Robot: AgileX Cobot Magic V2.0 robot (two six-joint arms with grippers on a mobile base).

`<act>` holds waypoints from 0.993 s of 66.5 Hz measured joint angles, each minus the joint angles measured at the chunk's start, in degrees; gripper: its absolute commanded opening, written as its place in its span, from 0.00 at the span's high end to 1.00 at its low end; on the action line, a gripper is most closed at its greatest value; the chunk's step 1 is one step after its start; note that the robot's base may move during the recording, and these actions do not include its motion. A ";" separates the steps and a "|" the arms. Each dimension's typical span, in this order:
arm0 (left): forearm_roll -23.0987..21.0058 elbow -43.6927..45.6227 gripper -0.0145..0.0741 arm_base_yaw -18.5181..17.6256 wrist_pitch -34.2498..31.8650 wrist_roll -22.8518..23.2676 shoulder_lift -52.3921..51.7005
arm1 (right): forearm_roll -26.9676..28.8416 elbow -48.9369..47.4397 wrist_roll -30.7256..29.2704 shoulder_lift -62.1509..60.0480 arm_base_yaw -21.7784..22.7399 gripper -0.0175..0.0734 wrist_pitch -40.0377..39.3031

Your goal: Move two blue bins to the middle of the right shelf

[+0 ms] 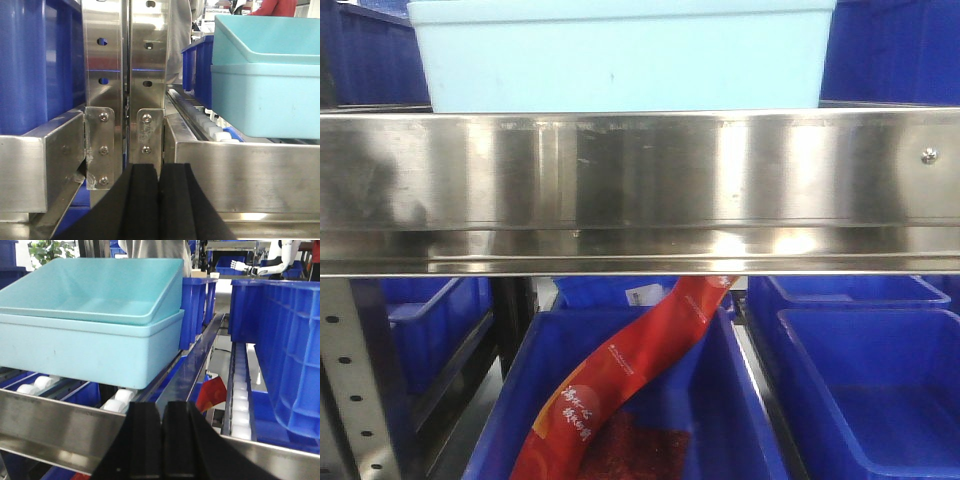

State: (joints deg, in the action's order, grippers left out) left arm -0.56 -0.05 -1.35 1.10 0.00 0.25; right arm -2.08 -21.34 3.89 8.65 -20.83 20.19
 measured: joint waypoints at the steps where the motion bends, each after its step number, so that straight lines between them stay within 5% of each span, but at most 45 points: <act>1: 0.00 0.00 0.96 0.00 0.00 0.00 0.00 | 0.12 0.09 -0.14 0.00 0.19 0.99 -0.27; 14: 0.00 0.00 0.96 0.00 0.00 0.00 0.00 | 7.05 2.72 -7.38 -0.10 10.29 0.99 -3.56; 29: 0.00 0.00 0.96 0.00 0.00 0.00 0.00 | 8.27 9.50 -8.66 -4.03 20.87 0.99 -6.63; 66: 0.00 -0.09 0.96 0.00 -0.04 0.00 0.00 | 8.49 21.21 -8.80 -8.48 21.91 0.99 -15.44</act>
State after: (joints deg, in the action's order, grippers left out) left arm -0.56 -0.14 -1.35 1.05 0.00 0.25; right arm 6.42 -0.13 -4.91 0.17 1.08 4.75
